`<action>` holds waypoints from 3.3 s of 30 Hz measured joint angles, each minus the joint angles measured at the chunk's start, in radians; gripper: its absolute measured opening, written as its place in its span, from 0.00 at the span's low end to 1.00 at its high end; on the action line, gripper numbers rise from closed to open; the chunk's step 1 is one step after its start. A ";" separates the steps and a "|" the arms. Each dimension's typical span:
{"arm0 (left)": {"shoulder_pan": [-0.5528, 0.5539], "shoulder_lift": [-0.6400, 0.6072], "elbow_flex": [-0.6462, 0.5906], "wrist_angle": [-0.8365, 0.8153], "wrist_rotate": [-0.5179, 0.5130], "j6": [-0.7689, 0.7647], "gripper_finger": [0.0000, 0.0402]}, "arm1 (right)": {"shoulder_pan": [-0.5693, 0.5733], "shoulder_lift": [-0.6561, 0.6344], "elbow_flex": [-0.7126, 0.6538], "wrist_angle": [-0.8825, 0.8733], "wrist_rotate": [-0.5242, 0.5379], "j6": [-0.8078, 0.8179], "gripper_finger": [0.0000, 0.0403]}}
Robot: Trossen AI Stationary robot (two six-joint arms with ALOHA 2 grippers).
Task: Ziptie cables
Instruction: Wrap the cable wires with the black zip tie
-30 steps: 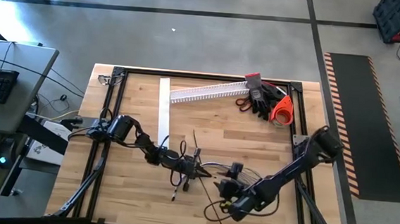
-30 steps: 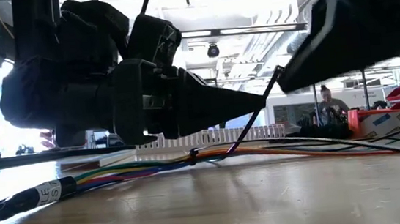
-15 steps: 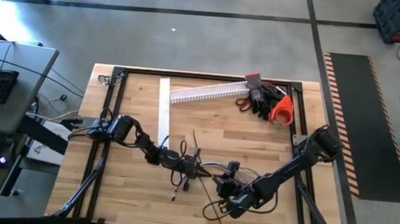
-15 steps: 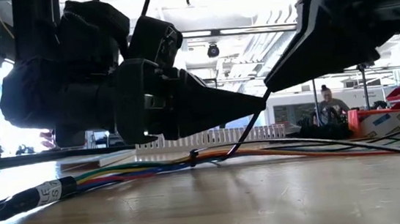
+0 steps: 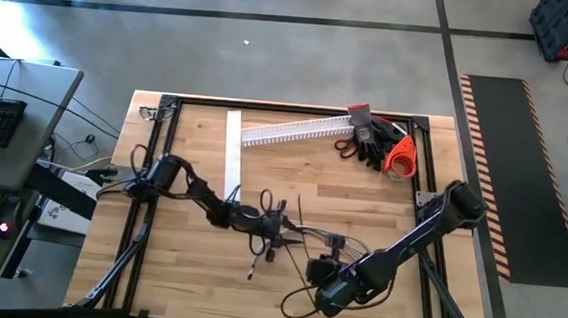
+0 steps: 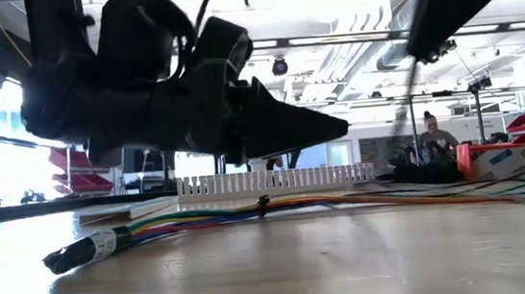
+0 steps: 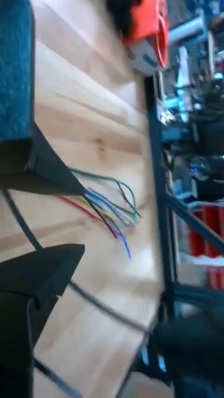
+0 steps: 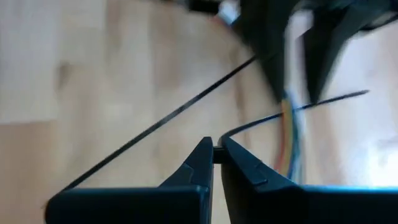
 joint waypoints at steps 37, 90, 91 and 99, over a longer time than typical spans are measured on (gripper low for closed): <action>-0.014 0.013 0.181 -0.307 -0.007 0.168 0.31 | -0.171 0.000 -0.118 0.069 -0.121 0.044 0.00; -0.037 0.031 0.215 -0.327 -0.056 0.094 0.00 | -0.046 -0.126 -0.245 0.245 0.165 0.038 0.00; -0.037 0.031 0.215 -0.327 -0.056 0.094 0.00 | -0.049 -0.123 -0.245 0.251 0.150 0.042 0.00; -0.039 0.031 0.215 -0.322 -0.056 0.085 0.00 | -0.040 -0.140 -0.280 0.276 0.238 0.044 0.00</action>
